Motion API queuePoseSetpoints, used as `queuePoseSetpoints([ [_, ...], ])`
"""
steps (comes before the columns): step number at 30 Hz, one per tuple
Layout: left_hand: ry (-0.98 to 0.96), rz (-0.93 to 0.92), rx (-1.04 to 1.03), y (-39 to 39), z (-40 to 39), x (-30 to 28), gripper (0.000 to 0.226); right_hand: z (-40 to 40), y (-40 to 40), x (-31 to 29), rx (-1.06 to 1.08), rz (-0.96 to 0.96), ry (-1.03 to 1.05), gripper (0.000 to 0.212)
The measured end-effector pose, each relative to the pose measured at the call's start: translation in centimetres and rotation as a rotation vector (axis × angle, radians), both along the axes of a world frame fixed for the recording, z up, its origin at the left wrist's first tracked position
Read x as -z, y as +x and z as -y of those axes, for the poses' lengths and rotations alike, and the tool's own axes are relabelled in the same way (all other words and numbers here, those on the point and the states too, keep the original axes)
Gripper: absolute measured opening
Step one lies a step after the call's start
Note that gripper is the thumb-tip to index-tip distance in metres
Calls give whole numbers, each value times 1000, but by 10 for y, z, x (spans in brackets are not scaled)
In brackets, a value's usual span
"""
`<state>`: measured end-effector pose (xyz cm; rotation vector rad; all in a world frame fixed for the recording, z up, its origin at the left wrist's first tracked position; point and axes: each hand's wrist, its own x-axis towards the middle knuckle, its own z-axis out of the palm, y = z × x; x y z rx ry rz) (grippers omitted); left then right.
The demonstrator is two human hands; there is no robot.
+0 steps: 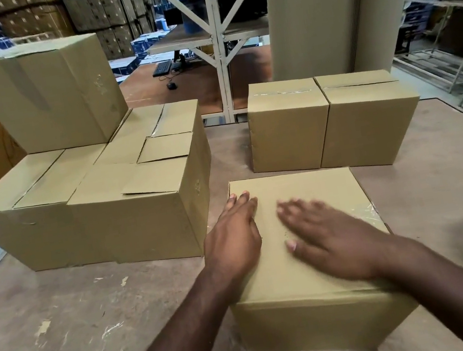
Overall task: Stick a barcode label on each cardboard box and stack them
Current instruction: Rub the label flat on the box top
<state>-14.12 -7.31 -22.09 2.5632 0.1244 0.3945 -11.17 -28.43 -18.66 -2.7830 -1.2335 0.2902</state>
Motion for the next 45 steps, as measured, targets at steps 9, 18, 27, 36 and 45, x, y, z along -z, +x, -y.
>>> queuePoseSetpoints([
  [9, -616, 160, -19, -1, -15, 14, 47, -7, 8, -1, 408, 55, -109, 93],
  [18, -1083, -99, 52, -12, -38, 11, 42, -14, -47, -26, -265, -291, 254, 59],
  [27, -809, -47, 4, -14, -22, 4, 43, 14, -19, -11, 128, -58, 109, 89],
  [36, -97, -64, 123, -21, -11, 5, 47, 28, 32, -8, 415, 123, -135, 102],
  [45, -47, -80, 111, -22, -6, 4, 46, 18, 25, 2, 257, 7, -54, 81],
])
